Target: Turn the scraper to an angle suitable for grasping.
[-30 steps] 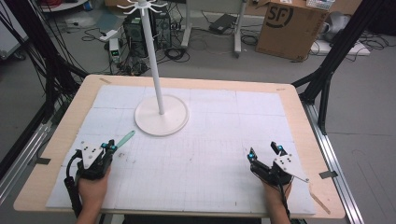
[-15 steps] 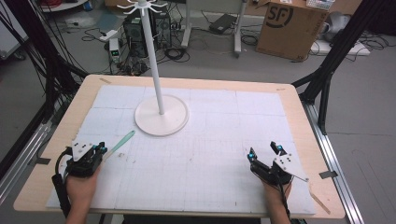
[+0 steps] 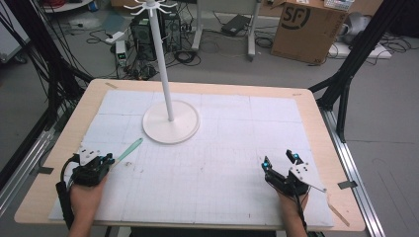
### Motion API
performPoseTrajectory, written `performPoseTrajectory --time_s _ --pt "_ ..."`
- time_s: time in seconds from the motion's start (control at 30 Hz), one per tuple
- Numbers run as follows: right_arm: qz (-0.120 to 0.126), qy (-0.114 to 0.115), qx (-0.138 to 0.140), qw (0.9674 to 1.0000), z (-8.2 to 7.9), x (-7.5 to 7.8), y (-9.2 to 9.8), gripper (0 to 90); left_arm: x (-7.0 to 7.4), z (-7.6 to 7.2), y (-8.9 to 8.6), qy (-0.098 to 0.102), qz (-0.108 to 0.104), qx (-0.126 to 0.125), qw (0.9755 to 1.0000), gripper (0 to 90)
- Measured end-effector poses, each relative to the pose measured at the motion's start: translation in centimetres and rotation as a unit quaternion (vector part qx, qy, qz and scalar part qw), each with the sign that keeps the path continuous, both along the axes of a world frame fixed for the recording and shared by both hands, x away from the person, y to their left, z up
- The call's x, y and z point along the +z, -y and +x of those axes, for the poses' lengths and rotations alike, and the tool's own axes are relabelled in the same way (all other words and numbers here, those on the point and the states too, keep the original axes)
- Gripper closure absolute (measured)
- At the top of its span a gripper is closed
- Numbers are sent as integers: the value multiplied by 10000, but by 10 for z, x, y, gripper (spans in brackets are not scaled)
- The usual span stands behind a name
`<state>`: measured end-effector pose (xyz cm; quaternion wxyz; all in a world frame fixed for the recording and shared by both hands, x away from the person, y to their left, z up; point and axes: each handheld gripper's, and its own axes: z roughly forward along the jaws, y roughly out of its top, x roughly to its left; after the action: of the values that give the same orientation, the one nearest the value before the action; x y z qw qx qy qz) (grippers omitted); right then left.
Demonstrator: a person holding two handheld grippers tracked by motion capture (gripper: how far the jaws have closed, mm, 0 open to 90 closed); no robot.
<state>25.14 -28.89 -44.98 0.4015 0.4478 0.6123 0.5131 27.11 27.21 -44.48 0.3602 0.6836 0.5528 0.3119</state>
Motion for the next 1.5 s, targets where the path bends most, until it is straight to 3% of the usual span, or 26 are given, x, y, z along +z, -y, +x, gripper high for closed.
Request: performPoseTrajectory --time_s 0.5,0.77,1.5 --pt "-10 -7 2 10000 0 0 0 194 -3 6 -2 -330 52 -13 9994 900" --pt "-7 -9 -3 10000 0 0 0 194 -3 7 -2 -365 39 -36 9993 900" --pt "-20 -49 18 10000 1 0 0 196 1 -1 22 -476 57 -575 9972 900"
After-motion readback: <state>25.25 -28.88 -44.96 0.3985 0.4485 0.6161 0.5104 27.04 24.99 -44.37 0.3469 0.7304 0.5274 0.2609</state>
